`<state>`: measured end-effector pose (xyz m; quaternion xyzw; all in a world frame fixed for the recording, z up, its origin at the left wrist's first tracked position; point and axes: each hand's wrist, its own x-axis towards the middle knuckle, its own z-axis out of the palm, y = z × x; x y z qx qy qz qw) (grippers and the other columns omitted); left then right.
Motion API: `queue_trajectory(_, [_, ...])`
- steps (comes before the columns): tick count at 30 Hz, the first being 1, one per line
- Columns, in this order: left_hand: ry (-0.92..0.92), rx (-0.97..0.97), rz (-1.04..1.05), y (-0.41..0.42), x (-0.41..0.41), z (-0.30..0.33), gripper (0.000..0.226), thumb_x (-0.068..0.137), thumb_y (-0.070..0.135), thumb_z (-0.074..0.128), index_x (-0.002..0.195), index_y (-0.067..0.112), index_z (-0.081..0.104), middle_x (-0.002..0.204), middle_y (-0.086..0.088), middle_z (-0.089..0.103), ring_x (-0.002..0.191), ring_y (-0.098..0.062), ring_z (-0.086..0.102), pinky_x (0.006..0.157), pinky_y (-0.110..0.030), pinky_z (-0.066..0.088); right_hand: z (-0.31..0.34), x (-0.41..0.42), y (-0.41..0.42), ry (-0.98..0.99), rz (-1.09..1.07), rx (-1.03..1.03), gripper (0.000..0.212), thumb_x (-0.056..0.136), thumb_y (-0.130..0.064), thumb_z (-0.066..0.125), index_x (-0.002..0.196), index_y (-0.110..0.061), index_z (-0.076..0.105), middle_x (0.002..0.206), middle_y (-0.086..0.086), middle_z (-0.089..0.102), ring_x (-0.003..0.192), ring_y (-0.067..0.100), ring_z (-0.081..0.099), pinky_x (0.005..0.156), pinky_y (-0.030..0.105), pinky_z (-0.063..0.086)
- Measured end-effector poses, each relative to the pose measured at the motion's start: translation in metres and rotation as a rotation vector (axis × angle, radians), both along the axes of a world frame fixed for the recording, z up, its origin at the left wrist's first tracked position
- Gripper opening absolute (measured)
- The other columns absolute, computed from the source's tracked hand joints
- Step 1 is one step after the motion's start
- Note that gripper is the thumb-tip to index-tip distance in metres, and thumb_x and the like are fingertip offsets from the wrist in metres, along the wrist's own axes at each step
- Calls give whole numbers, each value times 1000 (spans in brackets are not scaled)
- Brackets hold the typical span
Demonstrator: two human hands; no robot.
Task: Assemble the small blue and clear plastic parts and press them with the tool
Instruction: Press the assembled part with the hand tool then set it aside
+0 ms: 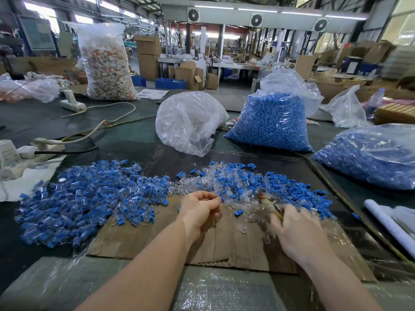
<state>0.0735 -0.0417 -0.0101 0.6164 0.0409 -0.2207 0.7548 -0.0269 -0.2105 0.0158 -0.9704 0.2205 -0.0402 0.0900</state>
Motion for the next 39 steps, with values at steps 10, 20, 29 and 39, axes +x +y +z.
queue_trajectory(10, [8, -19, 80, 1, 11, 2, 3, 82, 0, 65, 84, 2, 64, 55, -4, 66, 47, -11, 62, 45, -22, 50, 32, 7, 37, 82, 208, 607, 38, 100, -39, 34, 84, -10, 52, 73, 3, 46, 62, 10, 41, 52, 20, 31])
queue_trajectory(20, [54, -35, 168, 1, 12, 3, 5, 80, -4, 65, 81, 1, 63, 57, -9, 65, 46, -14, 61, 43, -20, 50, 32, 13, 40, 250, 205, 771, 14, 87, -16, 46, 98, -12, 54, 86, 6, 56, 75, 18, 52, 69, 32, 38])
queue_trajectory(29, [38, 9, 202, 1, 11, 8, 6, 81, -4, 65, 86, -1, 66, 66, -11, 66, 47, -12, 62, 47, -22, 53, 44, 12, 40, 295, 284, 723, 11, 91, -18, 44, 81, -18, 47, 82, -1, 52, 66, 11, 50, 58, 22, 37])
queue_trajectory(39, [28, -24, 219, -2, 8, 9, 5, 81, -3, 65, 84, 1, 65, 62, -8, 65, 45, -10, 61, 45, -20, 51, 37, 11, 44, 159, 377, 480, 22, 98, -19, 38, 77, -18, 44, 79, -4, 48, 61, 6, 40, 54, 19, 34])
